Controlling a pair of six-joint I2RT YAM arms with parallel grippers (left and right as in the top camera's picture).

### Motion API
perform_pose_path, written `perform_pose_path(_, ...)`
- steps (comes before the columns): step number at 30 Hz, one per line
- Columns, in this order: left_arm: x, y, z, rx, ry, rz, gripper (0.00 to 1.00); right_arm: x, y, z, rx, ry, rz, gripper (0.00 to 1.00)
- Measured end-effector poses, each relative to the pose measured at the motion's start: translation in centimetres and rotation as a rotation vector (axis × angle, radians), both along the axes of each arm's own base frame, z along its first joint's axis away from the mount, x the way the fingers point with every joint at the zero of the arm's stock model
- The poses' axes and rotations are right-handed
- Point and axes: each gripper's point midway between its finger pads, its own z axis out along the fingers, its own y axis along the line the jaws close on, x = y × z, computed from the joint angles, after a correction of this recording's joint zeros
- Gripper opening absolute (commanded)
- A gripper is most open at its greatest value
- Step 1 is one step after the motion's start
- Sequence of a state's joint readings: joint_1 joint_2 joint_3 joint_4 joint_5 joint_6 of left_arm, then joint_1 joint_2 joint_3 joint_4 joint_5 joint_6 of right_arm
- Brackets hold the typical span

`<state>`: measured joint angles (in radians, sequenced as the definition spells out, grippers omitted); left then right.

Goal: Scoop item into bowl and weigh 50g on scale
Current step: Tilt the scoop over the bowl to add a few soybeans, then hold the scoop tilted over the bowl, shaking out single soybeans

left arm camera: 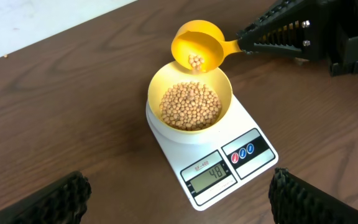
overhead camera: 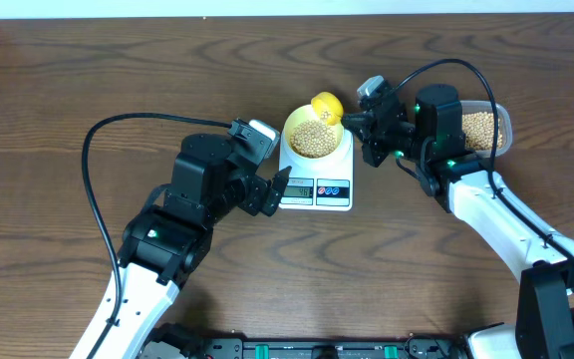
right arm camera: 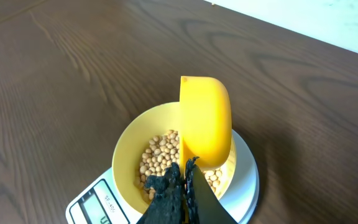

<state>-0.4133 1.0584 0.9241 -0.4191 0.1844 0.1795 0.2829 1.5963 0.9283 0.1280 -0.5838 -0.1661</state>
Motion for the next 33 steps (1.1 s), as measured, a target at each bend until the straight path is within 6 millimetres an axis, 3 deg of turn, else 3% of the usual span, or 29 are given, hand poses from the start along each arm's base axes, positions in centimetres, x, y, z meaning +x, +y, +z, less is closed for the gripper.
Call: perform_pose_path(33, 0.00, 0.00, 0.00, 0.000, 0.000, 0.000, 0.94, 0.54, -0.88, 0.28, 0.102, 0.115, -0.089, 0.01)
